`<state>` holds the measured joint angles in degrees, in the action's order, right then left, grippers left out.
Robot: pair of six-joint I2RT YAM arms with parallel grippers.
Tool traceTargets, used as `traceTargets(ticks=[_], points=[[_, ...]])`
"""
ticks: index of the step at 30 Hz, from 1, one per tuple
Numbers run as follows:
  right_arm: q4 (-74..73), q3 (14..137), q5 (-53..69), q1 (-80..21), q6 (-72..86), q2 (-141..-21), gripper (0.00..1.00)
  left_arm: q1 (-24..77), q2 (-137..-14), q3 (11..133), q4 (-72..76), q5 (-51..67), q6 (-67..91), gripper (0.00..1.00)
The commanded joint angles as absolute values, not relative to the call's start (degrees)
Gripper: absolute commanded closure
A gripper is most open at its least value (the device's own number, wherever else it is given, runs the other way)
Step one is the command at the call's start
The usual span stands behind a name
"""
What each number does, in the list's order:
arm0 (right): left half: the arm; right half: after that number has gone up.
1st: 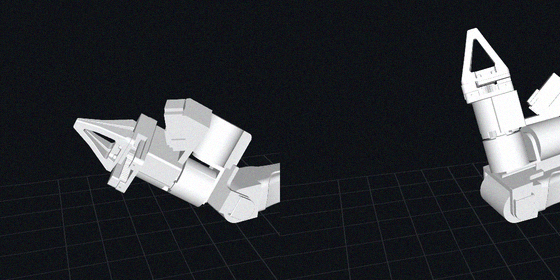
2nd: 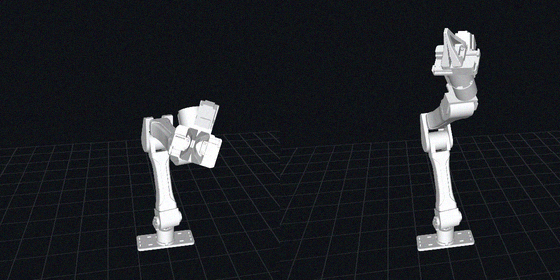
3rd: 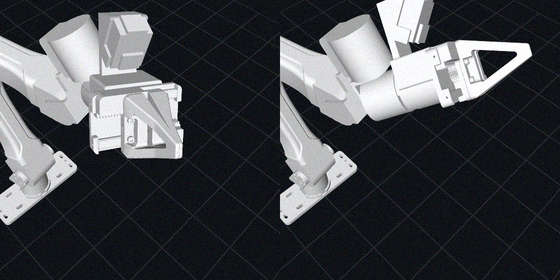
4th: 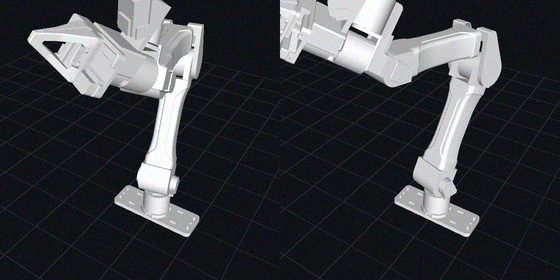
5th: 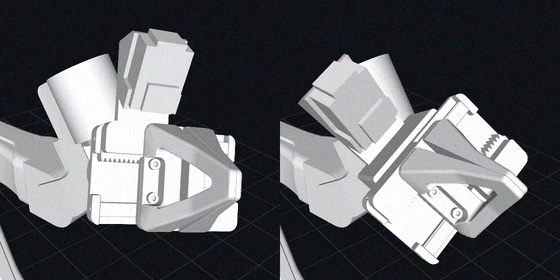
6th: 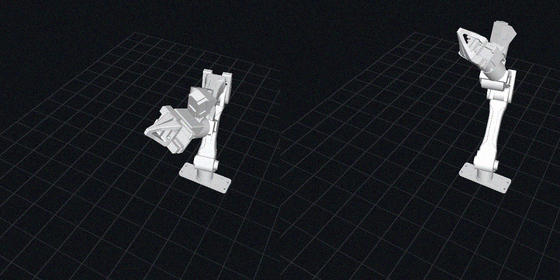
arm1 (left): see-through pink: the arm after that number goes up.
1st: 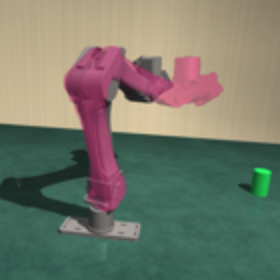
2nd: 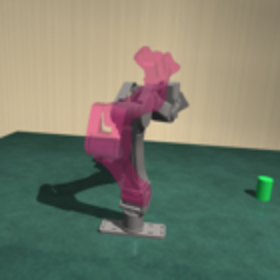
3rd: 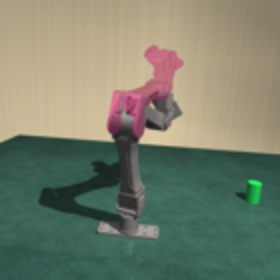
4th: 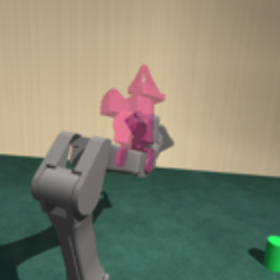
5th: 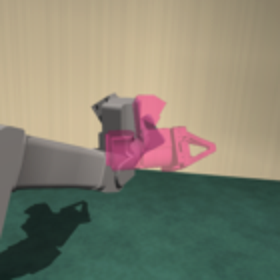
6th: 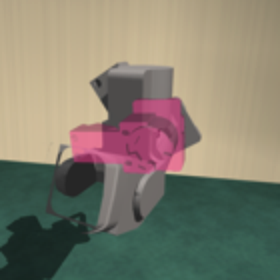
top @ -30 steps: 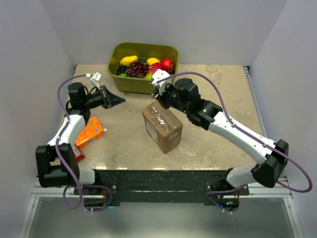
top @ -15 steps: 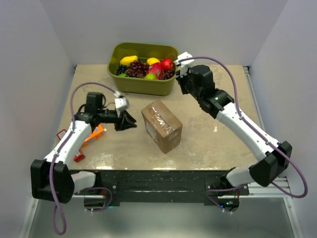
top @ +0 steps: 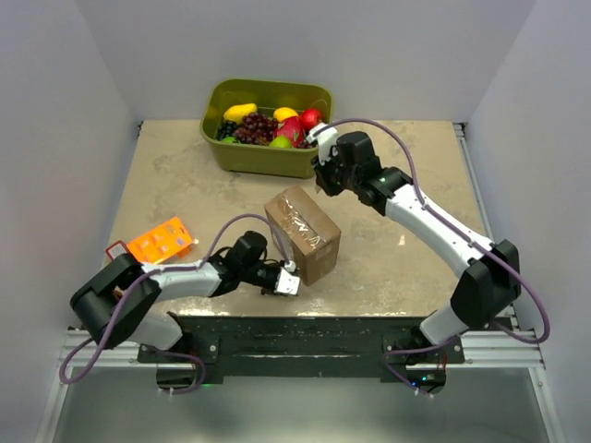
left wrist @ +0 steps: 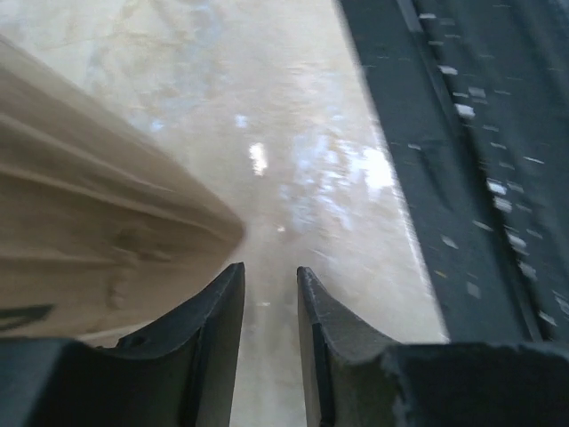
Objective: Unpack the express box
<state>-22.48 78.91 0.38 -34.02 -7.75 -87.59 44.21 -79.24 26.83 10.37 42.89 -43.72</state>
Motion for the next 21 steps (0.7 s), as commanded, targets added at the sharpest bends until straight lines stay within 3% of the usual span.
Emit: traceTargets(ticks=[1,11,16,21], points=[[-20.84,82.78,10.53,-34.19,-5.11,-91.84,1.00,46.84,-83.22,28.47,38.49,28.40,-35.34,0.62],[-19.34,97.63,18.98,-36.74,-2.20,-105.11,1.00,48.96,-87.45,35.86,33.76,18.90,-30.85,0.56],[-18.99,99.58,17.41,-36.48,-1.40,-107.05,1.00,47.65,-85.61,35.86,28.31,22.05,-30.68,0.54],[-17.41,100.63,16.44,-34.37,-1.67,-107.66,1.00,43.16,-83.50,40.67,15.58,35.41,-29.27,0.51]])
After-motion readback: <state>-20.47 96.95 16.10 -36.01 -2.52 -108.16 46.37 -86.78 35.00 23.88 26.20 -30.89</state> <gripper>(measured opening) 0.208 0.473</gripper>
